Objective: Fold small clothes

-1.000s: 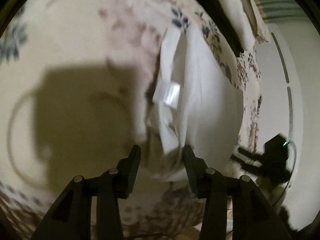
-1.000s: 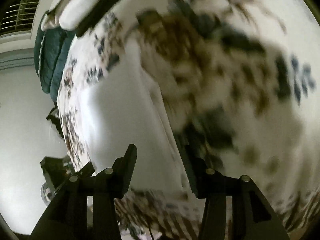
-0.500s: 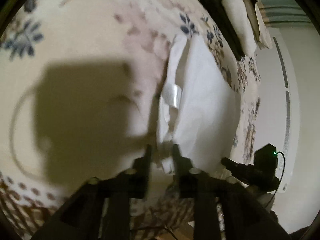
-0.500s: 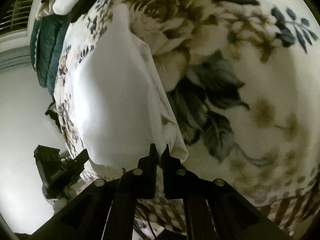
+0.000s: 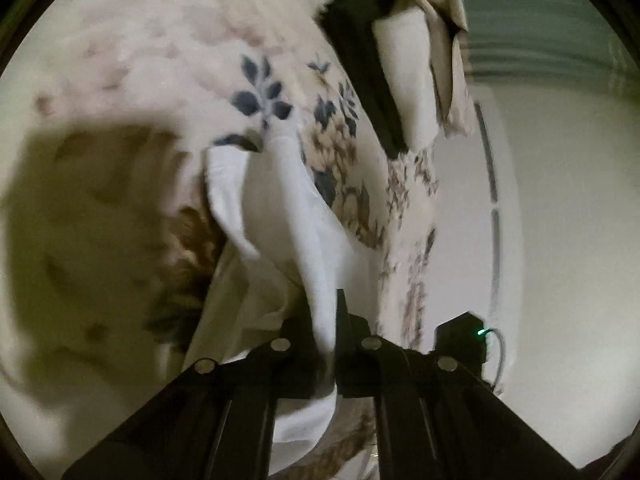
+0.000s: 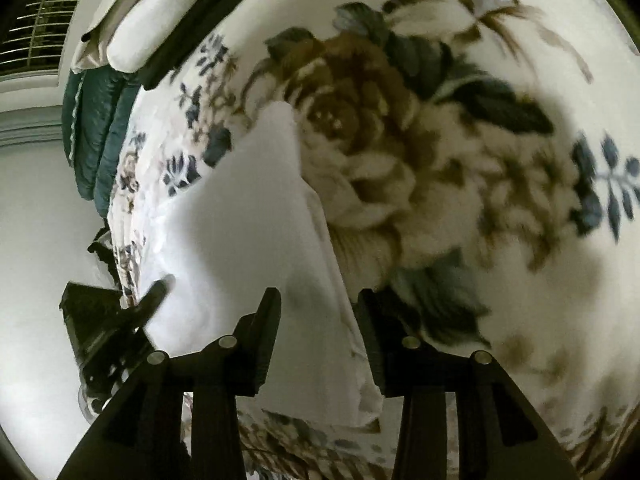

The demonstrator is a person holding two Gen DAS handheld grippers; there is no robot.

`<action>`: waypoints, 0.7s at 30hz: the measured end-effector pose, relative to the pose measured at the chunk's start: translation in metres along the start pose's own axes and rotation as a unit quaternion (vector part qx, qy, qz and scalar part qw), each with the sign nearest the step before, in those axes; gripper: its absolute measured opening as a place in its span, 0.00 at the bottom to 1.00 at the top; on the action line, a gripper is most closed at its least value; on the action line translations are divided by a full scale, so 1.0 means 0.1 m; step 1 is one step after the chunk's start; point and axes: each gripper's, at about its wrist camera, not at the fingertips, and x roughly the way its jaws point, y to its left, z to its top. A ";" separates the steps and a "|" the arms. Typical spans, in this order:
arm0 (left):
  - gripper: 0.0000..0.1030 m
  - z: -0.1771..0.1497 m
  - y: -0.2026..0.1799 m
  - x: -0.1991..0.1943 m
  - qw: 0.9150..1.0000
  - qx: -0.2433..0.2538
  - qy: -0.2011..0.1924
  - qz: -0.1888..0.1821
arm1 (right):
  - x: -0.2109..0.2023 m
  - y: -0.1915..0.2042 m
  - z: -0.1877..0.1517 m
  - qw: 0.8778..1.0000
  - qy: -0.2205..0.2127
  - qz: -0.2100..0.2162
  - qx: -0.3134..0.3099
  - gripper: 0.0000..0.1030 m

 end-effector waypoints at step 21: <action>0.14 -0.82 0.24 -0.25 0.999 -0.009 0.007 -0.047 | 0.16 -0.24 -0.66 0.998 0.051 0.034 0.024 0.20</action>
